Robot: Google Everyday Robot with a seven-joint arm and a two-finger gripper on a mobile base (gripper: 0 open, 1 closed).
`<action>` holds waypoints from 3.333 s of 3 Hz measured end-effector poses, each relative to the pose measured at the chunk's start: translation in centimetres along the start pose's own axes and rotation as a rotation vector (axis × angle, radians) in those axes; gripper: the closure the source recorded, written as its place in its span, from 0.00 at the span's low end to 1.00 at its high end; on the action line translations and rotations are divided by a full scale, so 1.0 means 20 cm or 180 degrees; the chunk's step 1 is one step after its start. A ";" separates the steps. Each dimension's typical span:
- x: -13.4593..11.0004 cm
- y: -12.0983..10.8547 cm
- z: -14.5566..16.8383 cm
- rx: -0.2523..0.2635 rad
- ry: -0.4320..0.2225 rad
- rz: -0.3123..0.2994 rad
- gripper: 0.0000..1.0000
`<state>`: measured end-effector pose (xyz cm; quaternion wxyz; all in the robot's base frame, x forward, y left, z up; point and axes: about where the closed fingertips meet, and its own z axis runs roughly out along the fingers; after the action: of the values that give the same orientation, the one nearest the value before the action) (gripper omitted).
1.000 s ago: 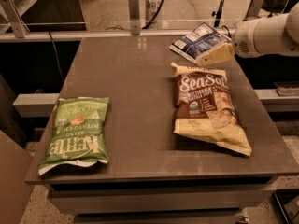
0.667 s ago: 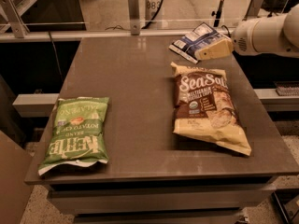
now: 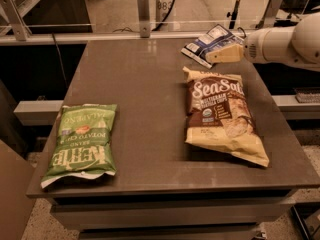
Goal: Move blue chip bag near green jalapeno chip bag
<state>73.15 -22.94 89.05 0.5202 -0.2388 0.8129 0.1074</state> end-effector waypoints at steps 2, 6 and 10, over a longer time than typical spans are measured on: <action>0.06 -0.03 0.28 -0.0215 0.0000 0.0226 0.00; 0.09 -0.04 0.67 -0.0430 0.0168 0.0261 0.39; 0.07 -0.04 0.66 -0.0430 0.0177 0.0218 1.00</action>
Offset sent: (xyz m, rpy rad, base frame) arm 0.0751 0.0219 -0.0445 0.1137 0.0545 0.0533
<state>83.57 -18.33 82.06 0.4761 -0.2482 0.8257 0.1731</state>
